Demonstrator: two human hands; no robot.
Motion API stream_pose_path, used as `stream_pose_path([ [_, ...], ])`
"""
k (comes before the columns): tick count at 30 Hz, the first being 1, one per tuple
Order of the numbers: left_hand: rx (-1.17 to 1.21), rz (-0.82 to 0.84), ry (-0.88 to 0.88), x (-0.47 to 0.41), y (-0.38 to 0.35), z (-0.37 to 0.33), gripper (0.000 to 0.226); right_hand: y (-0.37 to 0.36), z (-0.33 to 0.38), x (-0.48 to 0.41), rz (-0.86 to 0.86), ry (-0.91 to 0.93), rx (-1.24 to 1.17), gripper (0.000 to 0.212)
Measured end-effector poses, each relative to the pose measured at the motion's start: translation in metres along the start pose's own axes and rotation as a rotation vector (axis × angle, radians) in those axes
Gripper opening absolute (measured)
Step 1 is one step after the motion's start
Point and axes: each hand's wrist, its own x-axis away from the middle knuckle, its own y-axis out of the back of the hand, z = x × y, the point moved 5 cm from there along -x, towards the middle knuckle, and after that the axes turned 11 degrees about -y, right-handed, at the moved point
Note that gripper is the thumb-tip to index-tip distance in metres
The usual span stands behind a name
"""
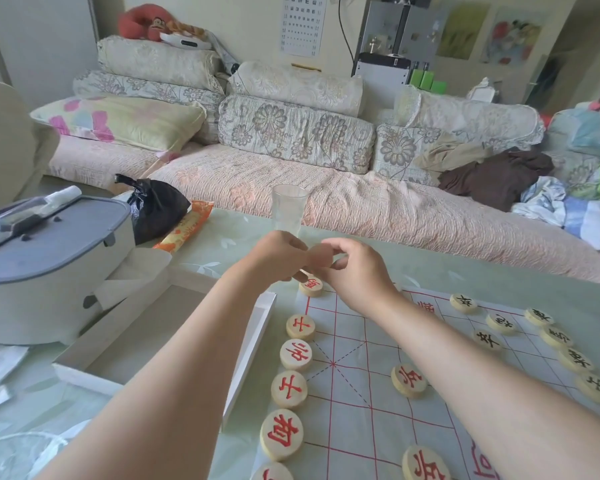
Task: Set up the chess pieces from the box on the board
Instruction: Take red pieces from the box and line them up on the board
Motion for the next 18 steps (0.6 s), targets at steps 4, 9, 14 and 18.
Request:
stream_pose_path([
  [4,-0.15,0.028,-0.041,0.003,0.001,0.005,0.044,-0.003,-0.001,0.006,0.04,0.024,0.048,0.048],
  [9,-0.54,0.111,-0.059,0.002,-0.006,0.022,0.022,-0.018,-0.015,0.01,0.164,0.055,0.286,0.042],
  [14,-0.626,0.145,-0.099,0.004,-0.008,0.037,0.018,-0.03,-0.029,0.011,0.224,0.006,0.385,0.037],
  [18,-0.641,0.17,-0.11,0.004,-0.009,0.042,0.018,-0.032,-0.032,0.014,0.23,-0.027,0.363,0.037],
])
